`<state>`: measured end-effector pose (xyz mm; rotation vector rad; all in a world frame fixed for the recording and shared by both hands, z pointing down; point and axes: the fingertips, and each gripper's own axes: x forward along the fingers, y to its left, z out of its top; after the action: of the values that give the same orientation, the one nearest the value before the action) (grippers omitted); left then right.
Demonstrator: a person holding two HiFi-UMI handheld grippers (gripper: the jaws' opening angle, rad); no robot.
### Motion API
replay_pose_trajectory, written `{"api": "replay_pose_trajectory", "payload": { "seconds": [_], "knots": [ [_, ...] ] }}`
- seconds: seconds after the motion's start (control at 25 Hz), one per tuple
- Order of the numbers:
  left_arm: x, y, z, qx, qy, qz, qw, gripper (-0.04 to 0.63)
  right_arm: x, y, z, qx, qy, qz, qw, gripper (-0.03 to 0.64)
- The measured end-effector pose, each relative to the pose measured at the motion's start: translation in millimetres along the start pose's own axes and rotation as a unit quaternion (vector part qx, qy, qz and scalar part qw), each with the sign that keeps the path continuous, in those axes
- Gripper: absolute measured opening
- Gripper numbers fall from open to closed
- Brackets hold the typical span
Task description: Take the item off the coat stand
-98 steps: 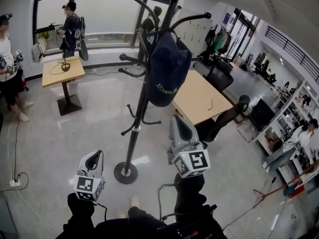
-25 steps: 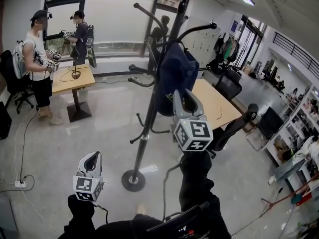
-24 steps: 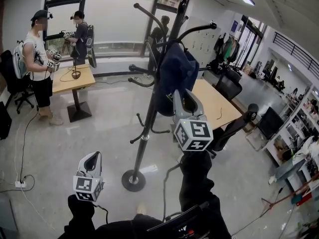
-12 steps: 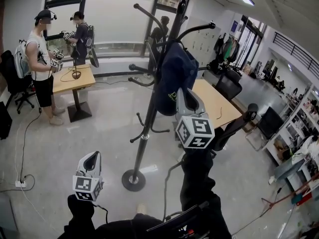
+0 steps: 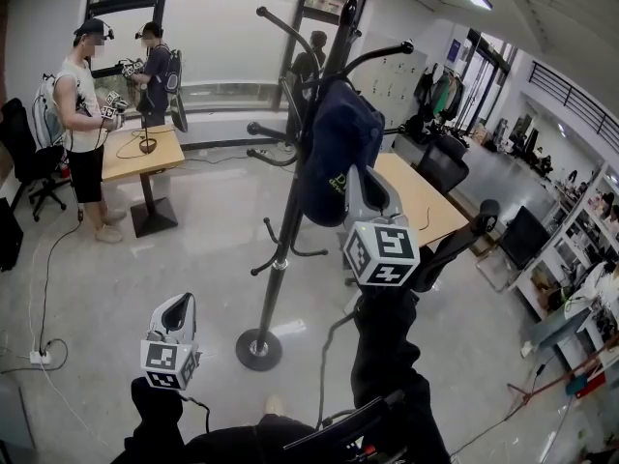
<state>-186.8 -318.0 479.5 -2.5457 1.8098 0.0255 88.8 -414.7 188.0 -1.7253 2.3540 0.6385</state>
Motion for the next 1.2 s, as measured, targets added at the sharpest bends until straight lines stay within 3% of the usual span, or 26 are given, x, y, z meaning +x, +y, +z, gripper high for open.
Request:
{"api": "replay_pose_trajectory", "payload": {
  "seconds": [1.2],
  "knots": [
    [-11.1, -3.1, 9.2, -0.009, -0.006, 0.002, 0.9999, 0.003, 0.5, -6.6, 42.3, -0.003, -0.019, 0.002, 1.000, 0.013]
  ]
}}
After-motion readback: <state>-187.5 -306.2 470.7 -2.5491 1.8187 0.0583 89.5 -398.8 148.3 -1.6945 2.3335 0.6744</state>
